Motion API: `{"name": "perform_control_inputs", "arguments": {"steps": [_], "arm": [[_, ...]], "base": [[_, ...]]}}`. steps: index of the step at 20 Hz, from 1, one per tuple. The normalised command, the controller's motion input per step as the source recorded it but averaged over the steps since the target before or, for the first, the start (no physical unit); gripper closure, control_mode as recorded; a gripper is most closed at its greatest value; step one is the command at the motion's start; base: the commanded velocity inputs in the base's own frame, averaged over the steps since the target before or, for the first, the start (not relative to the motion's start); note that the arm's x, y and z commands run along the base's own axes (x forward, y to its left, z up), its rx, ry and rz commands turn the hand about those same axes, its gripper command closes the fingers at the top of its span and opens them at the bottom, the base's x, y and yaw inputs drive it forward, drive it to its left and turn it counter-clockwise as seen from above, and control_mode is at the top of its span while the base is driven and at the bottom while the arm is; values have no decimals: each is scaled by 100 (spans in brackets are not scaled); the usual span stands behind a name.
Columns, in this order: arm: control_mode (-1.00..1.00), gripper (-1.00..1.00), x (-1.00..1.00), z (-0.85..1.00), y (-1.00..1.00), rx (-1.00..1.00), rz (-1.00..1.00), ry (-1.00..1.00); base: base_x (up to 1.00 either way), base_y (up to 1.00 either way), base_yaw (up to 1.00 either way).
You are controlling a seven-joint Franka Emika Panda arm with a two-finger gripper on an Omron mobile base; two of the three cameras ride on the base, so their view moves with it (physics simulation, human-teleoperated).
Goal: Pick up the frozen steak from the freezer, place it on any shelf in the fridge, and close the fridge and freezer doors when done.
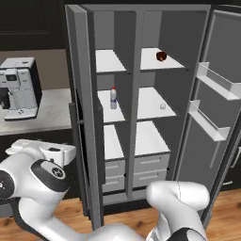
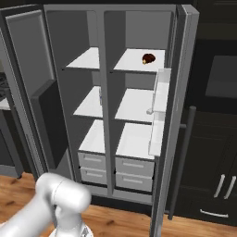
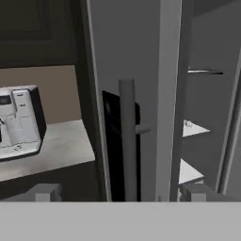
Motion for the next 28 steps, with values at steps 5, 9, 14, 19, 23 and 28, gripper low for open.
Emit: {"name": "perform_control_inputs", "arguments": {"steps": [5,9,14,19,23,28], "arm": [[-100,-100,72,-16,18,-2,-13,-1],[-100,-100,49,-36,0,0,-5,-2],[-100,-100,61,-27,0,0,-1,-2],[-100,-100,77,-19,0,0,0,-4],[-100,-100,70,-11,0,0,0,-3],[-100,-100,58,-9,-1,0,-1,-1]], "base": [[0,0,0],[0,0,0],[0,0,0],[0,0,0],[0,0,0],[0,0,0]]}}
